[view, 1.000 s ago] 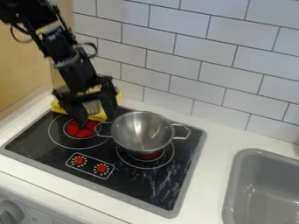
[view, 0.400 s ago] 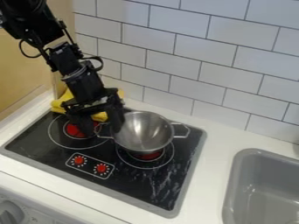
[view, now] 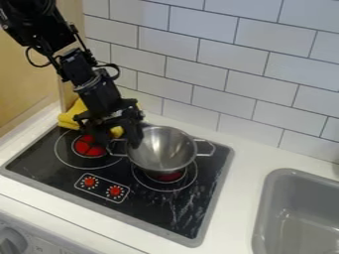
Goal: Move the sliver pot to the right side of the stove
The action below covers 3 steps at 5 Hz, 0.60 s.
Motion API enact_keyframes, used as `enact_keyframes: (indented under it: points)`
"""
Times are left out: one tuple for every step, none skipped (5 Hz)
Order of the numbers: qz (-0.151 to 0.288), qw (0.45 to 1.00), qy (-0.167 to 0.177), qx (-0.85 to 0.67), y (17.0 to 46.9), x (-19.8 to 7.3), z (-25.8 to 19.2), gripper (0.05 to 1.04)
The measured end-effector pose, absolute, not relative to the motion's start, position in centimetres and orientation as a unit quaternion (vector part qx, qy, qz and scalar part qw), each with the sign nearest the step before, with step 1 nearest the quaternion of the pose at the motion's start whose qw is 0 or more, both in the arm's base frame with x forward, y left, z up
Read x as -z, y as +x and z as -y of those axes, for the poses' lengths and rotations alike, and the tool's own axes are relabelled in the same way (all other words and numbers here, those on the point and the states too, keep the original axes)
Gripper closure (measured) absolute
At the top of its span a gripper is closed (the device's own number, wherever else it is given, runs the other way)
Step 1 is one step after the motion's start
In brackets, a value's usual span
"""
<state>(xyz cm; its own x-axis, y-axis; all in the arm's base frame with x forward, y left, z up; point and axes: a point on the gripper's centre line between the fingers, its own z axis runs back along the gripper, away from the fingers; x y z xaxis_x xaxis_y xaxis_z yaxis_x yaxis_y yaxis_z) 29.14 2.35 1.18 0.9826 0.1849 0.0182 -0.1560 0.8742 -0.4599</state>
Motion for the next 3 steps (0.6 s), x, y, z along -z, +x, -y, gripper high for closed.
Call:
enact_keyframes:
  points:
    - [0.035,0.969,-0.23,-0.089,29.25,-1.12,-2.51,0.702]
    - [0.035,0.969,-0.228,-0.091,29.26,-1.09,-2.57,0.746]
    - [0.034,0.97,-0.224,-0.091,29.15,-0.92,-2.62,0.831]
